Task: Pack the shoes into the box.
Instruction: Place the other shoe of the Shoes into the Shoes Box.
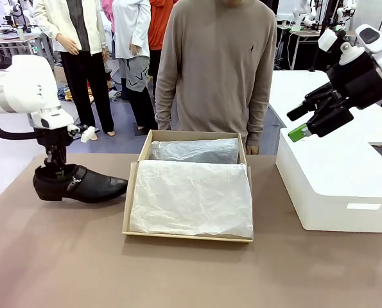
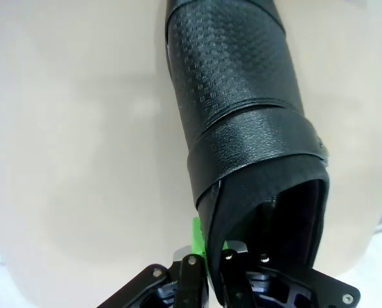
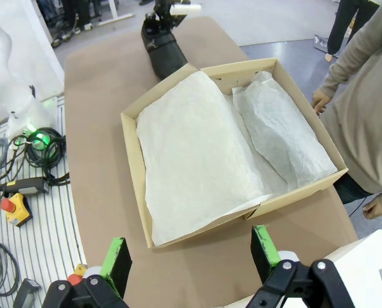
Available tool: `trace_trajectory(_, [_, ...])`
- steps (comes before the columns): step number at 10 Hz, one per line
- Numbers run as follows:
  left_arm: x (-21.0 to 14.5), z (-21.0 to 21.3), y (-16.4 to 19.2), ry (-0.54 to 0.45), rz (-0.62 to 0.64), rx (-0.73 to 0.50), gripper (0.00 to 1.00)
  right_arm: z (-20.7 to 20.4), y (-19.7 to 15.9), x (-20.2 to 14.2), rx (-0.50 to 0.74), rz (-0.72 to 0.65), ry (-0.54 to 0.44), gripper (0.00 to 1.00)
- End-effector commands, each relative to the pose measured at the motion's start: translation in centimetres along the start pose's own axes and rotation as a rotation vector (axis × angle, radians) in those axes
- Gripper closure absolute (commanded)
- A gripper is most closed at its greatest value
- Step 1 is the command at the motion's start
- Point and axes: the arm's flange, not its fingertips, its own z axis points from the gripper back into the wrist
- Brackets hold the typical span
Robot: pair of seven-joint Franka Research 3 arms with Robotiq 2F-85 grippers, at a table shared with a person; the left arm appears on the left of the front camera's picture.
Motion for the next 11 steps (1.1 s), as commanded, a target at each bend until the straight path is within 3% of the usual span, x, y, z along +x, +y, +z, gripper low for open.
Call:
trace_trajectory(1, [-0.8, 3.2, -0.3, 0.029, 0.118, 0.021, 1.00, -0.2, -0.2, 0.1, 0.011, 0.022, -0.032, 0.00])
trace_trajectory(4, [-1.0, 6.9, -0.9, 0.002, 0.411, 0.022, 1.00, -0.2, -0.2, 0.1, 0.011, 0.022, -0.032, 0.00])
trace_trajectory(7, [-0.6, 8.5, -2.2, -0.042, 0.566, -0.041, 1.00, -0.2, -0.2, 0.1, 0.011, 0.022, -0.032, 0.00])
trace_trajectory(11, [-1.0, 7.6, -1.7, -0.015, 0.516, -0.022, 1.00, -0.2, -0.2, 0.1, 0.011, 0.022, -0.032, 0.00])
